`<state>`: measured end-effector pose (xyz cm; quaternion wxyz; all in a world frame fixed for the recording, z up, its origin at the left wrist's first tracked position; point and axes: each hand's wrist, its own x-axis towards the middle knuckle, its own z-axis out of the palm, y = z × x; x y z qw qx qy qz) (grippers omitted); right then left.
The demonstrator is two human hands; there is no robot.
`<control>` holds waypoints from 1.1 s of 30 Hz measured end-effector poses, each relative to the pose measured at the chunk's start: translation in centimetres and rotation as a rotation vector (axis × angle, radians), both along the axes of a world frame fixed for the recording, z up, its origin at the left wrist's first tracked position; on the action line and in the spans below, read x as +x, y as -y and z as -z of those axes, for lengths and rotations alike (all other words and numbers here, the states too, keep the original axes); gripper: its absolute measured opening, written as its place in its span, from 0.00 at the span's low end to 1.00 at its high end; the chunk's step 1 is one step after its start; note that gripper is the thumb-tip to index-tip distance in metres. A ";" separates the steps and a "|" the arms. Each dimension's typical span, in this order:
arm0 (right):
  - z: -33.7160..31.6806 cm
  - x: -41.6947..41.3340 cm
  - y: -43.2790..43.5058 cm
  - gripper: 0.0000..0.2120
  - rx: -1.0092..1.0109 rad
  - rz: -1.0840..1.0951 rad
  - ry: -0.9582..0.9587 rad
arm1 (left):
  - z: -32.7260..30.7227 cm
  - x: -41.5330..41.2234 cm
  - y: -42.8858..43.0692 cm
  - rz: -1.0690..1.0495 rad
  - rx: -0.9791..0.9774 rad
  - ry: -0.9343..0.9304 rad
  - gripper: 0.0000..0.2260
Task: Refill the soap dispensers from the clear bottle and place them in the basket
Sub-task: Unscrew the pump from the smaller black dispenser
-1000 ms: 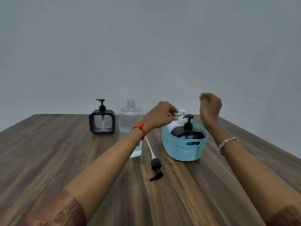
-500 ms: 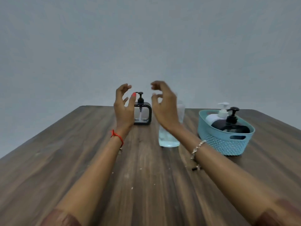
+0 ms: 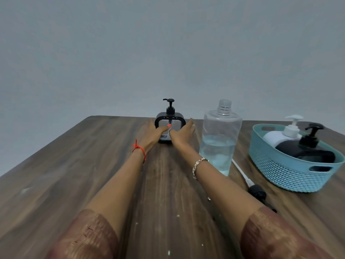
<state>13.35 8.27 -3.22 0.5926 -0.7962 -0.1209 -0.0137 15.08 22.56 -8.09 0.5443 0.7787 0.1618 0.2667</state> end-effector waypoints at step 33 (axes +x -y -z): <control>-6.0 -11.1 11.7 0.16 -0.064 -0.324 0.361 | -5.5 -18.5 13.3 0.116 -0.224 0.241 0.24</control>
